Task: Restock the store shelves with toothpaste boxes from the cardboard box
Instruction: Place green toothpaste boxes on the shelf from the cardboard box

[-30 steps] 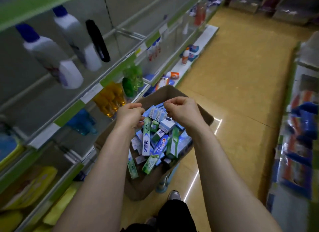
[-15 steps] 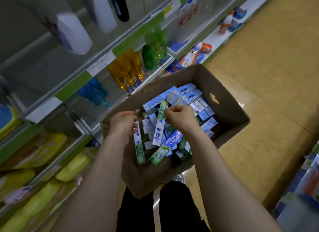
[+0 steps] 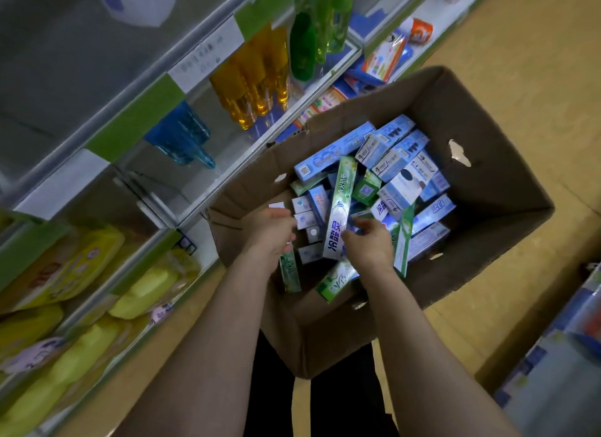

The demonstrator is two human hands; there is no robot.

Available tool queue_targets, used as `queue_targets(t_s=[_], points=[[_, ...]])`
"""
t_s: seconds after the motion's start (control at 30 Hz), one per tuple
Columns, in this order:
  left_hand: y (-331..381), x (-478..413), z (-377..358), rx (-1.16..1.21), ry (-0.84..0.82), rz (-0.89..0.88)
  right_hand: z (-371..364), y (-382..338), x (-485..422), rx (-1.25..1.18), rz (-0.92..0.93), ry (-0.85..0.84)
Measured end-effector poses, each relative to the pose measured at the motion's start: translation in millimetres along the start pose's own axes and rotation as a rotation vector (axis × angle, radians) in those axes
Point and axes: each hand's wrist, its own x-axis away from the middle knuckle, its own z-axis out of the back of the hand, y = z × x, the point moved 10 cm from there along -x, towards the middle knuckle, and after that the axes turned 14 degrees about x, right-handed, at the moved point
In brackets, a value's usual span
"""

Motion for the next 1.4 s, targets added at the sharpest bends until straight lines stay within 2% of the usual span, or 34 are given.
queue_targets(t_s=[0.13, 0.27, 0.43, 0.63, 0.77, 0.87, 1.13, 1.4], points=[[-14, -15, -19, -0.075, -0.070, 0.033, 1, 42, -12, 0.025, -0.183, 0.073], [-26, -25, -44, -0.126, -0.119, 0.043, -18, 66, -23, -0.019, -0.308, 0.020], [-36, -32, -61, -0.189, -0.155, 0.028, -45, 81, -33, -0.014, -0.360, -0.031], [-54, -38, -81, -0.273, -0.223, 0.047, -46, 86, -45, 0.004, -0.371, -0.025], [-61, -40, -89, -0.310, -0.231, 0.038, -47, 93, -43, -0.281, -0.347, 0.019], [-65, -39, -90, -0.336, -0.213, 0.027, -53, 95, -46, -0.473, -0.334, -0.013], [-55, -34, -87, -0.296, -0.200, 0.002, -48, 84, -45, -0.612, -0.314, -0.056], [-43, -7, -99, -0.339, -0.289, 0.007, -8, 83, -21, -0.905, -0.321, 0.103]])
